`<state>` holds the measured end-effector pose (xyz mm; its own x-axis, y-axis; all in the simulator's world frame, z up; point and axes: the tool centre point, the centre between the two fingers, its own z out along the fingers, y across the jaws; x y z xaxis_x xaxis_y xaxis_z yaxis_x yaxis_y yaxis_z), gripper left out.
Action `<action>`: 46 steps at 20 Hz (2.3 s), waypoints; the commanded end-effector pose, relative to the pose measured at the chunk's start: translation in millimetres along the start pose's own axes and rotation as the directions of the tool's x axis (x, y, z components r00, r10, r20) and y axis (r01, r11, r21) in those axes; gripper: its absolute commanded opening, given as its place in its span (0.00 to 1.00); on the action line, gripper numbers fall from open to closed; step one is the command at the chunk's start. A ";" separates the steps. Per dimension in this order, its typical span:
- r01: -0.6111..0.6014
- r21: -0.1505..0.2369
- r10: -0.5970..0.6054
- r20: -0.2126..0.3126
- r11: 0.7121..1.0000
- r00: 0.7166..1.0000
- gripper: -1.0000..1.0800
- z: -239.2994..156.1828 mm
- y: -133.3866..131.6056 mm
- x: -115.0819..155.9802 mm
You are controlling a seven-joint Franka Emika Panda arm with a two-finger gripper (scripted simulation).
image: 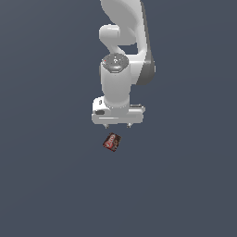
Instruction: Pick up the object and move it to a goal position.
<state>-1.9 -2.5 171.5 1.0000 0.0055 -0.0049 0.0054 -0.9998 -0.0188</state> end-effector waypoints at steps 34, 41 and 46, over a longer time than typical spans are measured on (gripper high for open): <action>-0.263 -0.002 0.263 -0.018 0.965 0.965 0.96 53.8 18.8 5.0; -0.408 -0.008 0.408 -0.014 0.913 0.913 0.96 86.1 26.6 1.0; -0.466 -0.012 0.466 -0.013 0.885 0.885 0.96 99.4 30.2 -1.3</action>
<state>-3.1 -29.9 75.0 0.8959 -0.4443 -0.0001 -0.4443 -0.8959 -0.0033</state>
